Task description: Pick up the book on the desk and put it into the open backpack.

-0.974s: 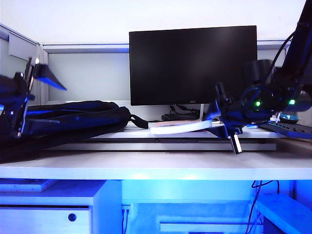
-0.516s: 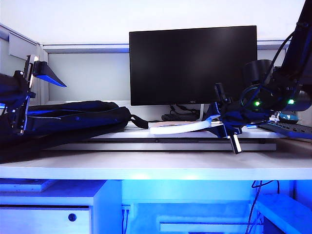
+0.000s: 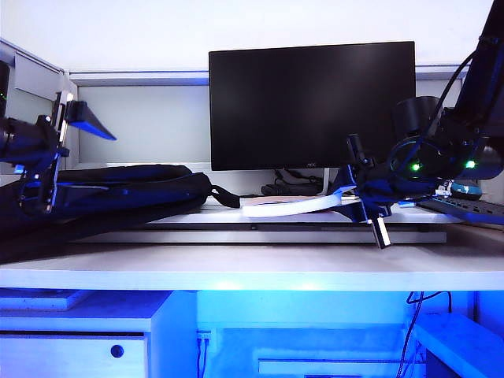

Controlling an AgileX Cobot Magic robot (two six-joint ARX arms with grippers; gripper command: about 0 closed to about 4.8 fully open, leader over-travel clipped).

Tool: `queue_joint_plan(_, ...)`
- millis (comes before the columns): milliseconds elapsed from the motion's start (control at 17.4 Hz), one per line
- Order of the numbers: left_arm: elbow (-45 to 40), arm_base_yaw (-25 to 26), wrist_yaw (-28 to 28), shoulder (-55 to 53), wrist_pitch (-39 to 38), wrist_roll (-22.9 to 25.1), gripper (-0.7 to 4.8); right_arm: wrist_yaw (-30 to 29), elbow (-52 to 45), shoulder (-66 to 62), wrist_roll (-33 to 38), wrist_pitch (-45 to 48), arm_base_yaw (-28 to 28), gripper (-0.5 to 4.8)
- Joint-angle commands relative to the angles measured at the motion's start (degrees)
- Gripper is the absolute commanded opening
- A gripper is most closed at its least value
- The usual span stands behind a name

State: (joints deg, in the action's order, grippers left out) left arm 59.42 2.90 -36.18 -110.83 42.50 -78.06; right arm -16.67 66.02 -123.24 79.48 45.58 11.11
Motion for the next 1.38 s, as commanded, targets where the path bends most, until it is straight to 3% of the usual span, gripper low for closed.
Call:
queue_joint_plan(57,0.3,0.0,-2.6,0.4,2.6,0.0,4.79,0.3,0.4,0.4,-0.5,1.3,0.0,-0.02)
queue_joint_plan(401,0.5,0.0,4.2,-1.5,0.1,1.6,4.79,0.0,0.4,0.5,-0.4,1.8,0.0,-0.02)
queue_joint_plan(516,1.2,0.0,7.3,-2.3,0.4,1.6,4.79,-0.6,0.4,0.5,-0.4,6.9,0.0,-0.02)
queue_joint_plan(688,8.5,-0.2,7.5,-5.9,0.3,1.5,4.79,-2.6,0.9,0.5,0.1,10.8,0.1,-0.03)
queue_joint_plan(802,15.1,-1.7,7.5,-9.4,-3.5,1.2,3.96,-2.8,1.3,0.5,0.2,10.4,0.7,-0.03)
queue_joint_plan(860,17.0,-2.3,7.5,-10.6,-4.4,1.2,2.92,-3.0,1.6,0.5,0.2,10.7,0.9,-0.03)
queue_joint_plan(917,18.8,-3.8,7.5,-12.0,-3.8,1.3,-0.29,-3.0,2.3,0.5,0.2,13.4,1.3,-0.03)
queue_joint_plan(1032,19.5,-5.4,4.1,-12.3,0.8,1.6,-0.06,-3.0,4.3,1.1,1.4,21.1,1.5,-0.04)
queue_joint_plan(1204,20.4,-5.6,-1.7,-12.2,9.1,0.1,-0.06,-3.0,5.8,3.6,1.6,22.0,1.4,-0.04)
queue_joint_plan(1376,20.8,-5.8,-5.2,-12.2,14.2,-5.6,-0.06,-4.7,9.0,4.0,1.6,19.6,2.3,-0.04)
